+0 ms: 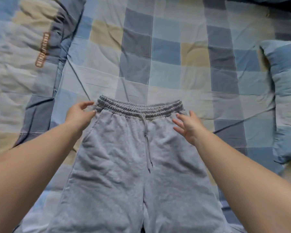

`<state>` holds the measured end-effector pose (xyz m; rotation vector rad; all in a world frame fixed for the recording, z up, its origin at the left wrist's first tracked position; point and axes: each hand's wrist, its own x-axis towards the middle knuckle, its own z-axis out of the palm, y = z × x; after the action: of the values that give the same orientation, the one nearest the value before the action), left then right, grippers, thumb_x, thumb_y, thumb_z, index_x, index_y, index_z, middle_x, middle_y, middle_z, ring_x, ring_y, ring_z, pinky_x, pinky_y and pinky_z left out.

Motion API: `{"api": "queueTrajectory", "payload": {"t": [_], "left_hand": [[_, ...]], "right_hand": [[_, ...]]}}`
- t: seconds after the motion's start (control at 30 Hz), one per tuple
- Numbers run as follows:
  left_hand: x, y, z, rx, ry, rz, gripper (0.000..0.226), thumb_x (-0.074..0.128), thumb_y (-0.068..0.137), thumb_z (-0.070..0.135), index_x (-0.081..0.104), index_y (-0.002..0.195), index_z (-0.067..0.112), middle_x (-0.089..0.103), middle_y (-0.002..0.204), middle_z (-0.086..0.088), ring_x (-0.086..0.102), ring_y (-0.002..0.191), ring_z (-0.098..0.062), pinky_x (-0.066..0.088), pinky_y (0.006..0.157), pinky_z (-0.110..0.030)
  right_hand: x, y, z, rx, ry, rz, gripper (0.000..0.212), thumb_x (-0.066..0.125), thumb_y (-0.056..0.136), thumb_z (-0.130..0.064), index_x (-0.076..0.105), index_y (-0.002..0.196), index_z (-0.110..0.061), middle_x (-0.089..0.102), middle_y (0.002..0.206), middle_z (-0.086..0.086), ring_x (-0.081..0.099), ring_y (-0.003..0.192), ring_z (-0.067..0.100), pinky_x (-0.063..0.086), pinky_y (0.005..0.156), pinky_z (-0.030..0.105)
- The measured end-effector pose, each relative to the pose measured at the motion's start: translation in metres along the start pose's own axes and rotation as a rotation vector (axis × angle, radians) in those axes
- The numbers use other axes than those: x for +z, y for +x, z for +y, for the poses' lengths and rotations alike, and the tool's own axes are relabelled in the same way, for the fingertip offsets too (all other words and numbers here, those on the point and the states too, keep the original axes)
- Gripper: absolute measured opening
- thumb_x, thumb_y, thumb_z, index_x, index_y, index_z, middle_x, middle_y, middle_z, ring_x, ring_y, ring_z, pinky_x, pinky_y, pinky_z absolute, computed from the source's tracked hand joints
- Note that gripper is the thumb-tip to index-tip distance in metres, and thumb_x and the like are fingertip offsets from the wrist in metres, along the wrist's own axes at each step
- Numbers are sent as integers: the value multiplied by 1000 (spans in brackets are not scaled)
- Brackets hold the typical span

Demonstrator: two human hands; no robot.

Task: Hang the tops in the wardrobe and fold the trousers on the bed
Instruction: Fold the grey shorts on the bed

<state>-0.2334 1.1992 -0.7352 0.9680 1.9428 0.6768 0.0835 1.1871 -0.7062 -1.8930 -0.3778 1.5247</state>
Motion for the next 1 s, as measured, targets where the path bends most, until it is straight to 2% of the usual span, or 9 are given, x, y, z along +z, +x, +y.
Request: {"api": "queueTrajectory", "payload": {"t": [0.23,0.37,0.47,0.57,0.6,0.67,0.77,0.87,1.0], "left_hand": [[-28,-35,-83,-216,-38,-20,29,60,89,1,62,118,4,60,121,-16,56,103,-22,43,74,-23],[-42,-54,-132,-238,70,-133,30,62,86,-3,61,116,0,62,118,-21,58,100,-23,44,87,-30],[-50,-61,-163,-165,256,-304,49,68,83,1,52,129,5,57,127,-18,56,114,-28,43,99,-33],[-58,-69,-188,-21,527,-443,71,69,84,18,33,145,16,45,137,-10,46,127,-23,38,105,-32],[-59,-72,-193,18,555,-463,75,68,84,20,28,147,19,43,138,-9,44,128,-21,37,106,-30],[-61,-81,-201,84,563,-501,81,66,85,21,19,151,24,43,139,-6,44,127,-20,35,105,-28],[-61,-97,-204,197,667,-559,75,57,87,18,18,151,32,48,132,-1,45,122,-20,34,101,-24],[-61,-115,-199,300,754,-591,54,50,89,20,42,139,37,51,124,0,46,119,-19,35,99,-25],[-52,-146,-181,323,570,-642,46,50,91,21,50,136,29,43,106,2,53,103,-19,40,88,-26]], "right_hand": [[81,-25,67,79,-417,-264,51,53,95,-15,36,143,-17,55,116,3,60,109,19,46,96,38],[146,-35,92,-16,-638,-424,55,57,93,-21,37,144,-16,49,138,5,52,122,21,44,103,39],[188,-37,104,-86,-730,-511,63,57,92,-23,30,148,-22,41,146,2,50,123,19,45,98,35],[221,-37,114,-118,-768,-554,70,60,89,-25,25,149,-29,51,122,-2,56,91,10,48,75,23],[229,-37,117,-118,-796,-566,71,60,89,-27,24,150,-31,47,126,0,57,94,12,50,74,24],[244,-37,122,-124,-910,-585,72,59,89,-31,21,150,-35,22,153,4,50,120,24,54,84,36],[256,-38,130,-142,-1064,-573,70,58,89,-38,21,149,-36,-6,159,9,37,134,32,51,92,43],[259,-40,140,-175,-1214,-569,69,57,90,-43,23,149,-34,-15,158,13,25,141,36,32,112,40],[259,-42,151,-212,-1295,-499,76,59,88,-45,18,150,-29,-11,158,12,15,143,38,26,115,43]]}}
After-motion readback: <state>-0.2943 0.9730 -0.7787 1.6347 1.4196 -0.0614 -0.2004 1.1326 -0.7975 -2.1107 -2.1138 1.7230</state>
